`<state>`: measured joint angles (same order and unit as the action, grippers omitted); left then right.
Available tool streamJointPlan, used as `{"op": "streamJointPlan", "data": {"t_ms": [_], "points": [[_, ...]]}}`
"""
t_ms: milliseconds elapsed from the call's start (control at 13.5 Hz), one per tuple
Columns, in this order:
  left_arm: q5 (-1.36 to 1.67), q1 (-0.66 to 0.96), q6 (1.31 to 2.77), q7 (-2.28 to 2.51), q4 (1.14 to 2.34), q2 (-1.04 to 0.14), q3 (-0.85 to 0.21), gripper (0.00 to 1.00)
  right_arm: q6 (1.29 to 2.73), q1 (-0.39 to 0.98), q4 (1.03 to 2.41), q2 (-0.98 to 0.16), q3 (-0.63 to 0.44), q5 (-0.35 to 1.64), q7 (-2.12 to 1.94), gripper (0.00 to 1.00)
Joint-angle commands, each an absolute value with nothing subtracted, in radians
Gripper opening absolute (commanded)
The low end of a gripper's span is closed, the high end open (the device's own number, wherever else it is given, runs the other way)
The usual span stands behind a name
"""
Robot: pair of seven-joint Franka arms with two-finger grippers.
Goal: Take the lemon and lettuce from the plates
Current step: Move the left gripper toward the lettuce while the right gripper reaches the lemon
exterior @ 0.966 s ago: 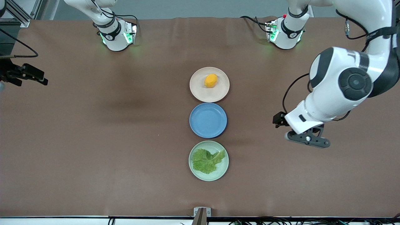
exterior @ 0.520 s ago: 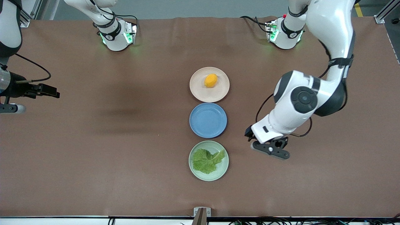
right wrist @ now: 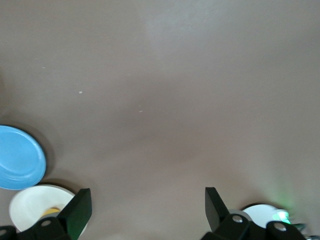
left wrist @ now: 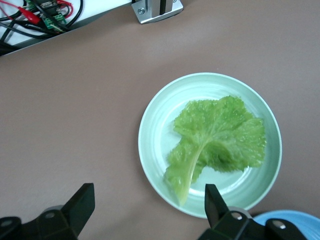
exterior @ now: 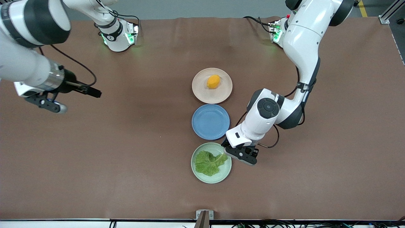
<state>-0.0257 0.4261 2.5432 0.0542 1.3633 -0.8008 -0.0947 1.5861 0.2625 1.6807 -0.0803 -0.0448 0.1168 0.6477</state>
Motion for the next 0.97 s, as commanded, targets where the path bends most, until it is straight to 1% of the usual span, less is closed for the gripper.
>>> {"op": "streamJointPlan", "data": {"t_ms": [0, 149, 223, 297, 446, 594, 743, 891], "points": [[-0.043, 0.443, 2.649, 0.046, 1.338, -0.859, -0.092, 0.96, 1.713, 0.409, 1.799, -0.041, -0.054, 0.132, 0.886, 1.0], [-0.044, 0.462, 2.715, 0.054, 1.338, -0.9, -0.092, 0.93, 1.831, 0.558, 1.854, -0.055, -0.054, 0.129, 1.106, 1.0], [-0.046, 0.471, 2.724, 0.054, 1.341, -0.908, -0.092, 0.92, 1.886, 0.622, 1.871, -0.089, -0.054, 0.127, 1.196, 1.0], [-0.052, 0.472, 2.726, 0.048, 1.344, -0.916, -0.091, 0.89, 1.941, 0.69, 1.878, -0.131, -0.054, 0.118, 1.3, 1.0], [-0.084, 0.485, 2.732, 0.017, 1.341, -0.94, -0.084, 0.76, 2.069, 0.812, 1.873, -0.239, -0.055, 0.098, 1.49, 1.0], [-0.095, 0.491, 2.75, 0.017, 1.339, -0.956, -0.083, 0.71, 2.182, 0.895, 1.87, -0.322, -0.055, 0.075, 1.622, 1.0], [-0.097, 0.492, 2.778, 0.017, 1.338, -0.972, -0.083, 0.61, 2.242, 0.954, 1.868, -0.366, -0.055, 0.072, 1.661, 1.0], [-0.097, 0.492, 2.821, 0.017, 1.338, -0.992, -0.083, 0.6, 2.288, 0.991, 1.868, -0.405, -0.055, 0.071, 1.69, 1.0]]}}
